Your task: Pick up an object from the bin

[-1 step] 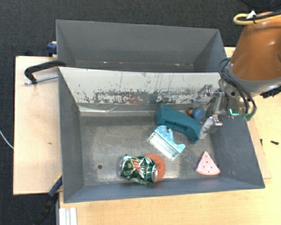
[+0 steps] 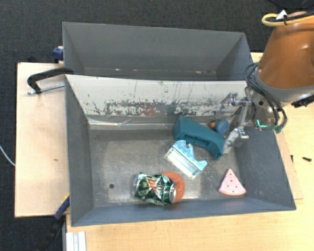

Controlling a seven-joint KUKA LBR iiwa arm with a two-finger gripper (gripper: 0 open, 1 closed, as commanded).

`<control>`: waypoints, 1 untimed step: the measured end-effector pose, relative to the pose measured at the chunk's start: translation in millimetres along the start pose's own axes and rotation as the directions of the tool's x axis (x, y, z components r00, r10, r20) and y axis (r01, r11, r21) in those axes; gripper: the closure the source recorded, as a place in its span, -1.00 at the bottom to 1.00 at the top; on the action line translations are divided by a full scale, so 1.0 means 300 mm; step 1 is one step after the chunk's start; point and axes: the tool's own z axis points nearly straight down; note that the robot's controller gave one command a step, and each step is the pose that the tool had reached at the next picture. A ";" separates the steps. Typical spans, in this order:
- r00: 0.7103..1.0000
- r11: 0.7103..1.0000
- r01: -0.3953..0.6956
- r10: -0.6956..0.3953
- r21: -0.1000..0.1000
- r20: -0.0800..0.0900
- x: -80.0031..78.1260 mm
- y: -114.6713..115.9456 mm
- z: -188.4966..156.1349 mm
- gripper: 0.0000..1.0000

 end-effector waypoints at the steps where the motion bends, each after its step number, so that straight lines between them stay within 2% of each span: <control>1: 0.998 0.998 -0.055 0.055 -0.001 0.006 0.050 -0.077 0.132 -1.00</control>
Offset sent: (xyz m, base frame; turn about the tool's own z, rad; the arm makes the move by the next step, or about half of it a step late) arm -0.0247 -0.0216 -0.1441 -0.0404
